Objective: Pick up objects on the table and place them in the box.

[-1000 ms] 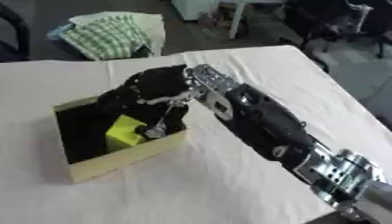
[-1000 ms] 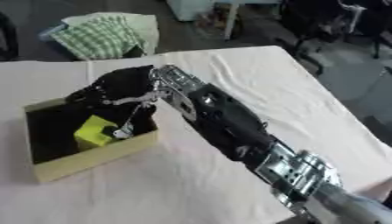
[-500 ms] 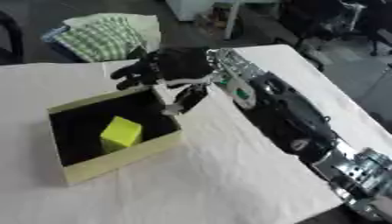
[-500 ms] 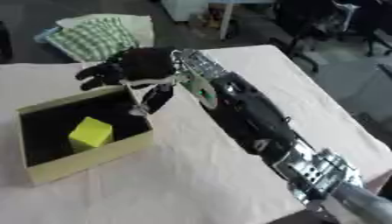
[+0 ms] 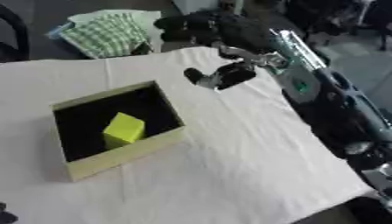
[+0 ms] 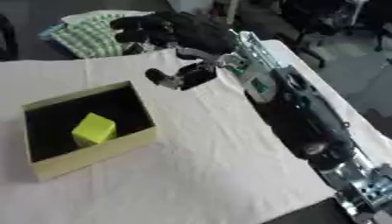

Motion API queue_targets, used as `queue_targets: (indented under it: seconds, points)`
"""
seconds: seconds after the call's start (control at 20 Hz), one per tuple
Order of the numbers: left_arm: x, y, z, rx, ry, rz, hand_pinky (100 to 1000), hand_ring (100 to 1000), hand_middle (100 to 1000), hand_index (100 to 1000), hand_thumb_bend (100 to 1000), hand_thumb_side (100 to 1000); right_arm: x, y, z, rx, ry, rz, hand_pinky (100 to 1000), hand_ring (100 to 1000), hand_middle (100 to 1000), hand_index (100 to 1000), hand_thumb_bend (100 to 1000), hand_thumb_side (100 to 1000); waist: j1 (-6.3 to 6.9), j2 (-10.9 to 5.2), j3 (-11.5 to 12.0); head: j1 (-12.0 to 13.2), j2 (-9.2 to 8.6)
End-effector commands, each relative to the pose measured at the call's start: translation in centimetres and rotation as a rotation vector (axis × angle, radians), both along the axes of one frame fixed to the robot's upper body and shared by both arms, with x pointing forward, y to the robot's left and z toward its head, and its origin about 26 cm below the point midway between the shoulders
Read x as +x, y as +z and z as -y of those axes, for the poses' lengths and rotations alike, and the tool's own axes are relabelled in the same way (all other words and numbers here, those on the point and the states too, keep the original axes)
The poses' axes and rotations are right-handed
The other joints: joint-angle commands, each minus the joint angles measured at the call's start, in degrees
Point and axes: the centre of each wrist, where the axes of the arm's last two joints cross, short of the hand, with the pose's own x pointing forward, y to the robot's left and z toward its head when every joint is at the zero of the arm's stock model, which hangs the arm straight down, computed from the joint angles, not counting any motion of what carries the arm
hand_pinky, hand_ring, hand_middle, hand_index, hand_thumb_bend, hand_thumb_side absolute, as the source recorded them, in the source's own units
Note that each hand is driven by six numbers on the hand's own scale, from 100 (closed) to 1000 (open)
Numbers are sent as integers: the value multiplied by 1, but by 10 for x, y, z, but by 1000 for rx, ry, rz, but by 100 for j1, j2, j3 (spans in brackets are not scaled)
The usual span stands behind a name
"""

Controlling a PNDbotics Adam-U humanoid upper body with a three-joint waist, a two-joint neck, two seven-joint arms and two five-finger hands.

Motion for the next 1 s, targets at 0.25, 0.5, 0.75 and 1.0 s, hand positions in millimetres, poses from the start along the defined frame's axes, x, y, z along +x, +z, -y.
queue_targets:
  seconds: [0.25,0.5,0.75,1.0]
  points:
    - [-1,9,0,-17,23,27,683,517,498,765,115,935,-25,9,11,67,-30,23,817,918,969,1000,100,100,50,-39,-61,200,97]
    - [0,11,3,-20,19,26,683,517,507,765,115,933,-26,-3,10,157,-28,-16,800,912,956,1000,100,100,78,-23,-157,257,122]
    - [1,11,3,-24,20,26,682,517,507,762,113,931,-26,-16,7,244,-14,-78,789,908,949,1000,100,100,97,-29,-155,273,119]
    - [1,11,4,-25,20,20,681,517,508,761,114,932,-26,-24,2,282,8,-128,782,911,942,1000,100,100,67,-43,-109,278,99]
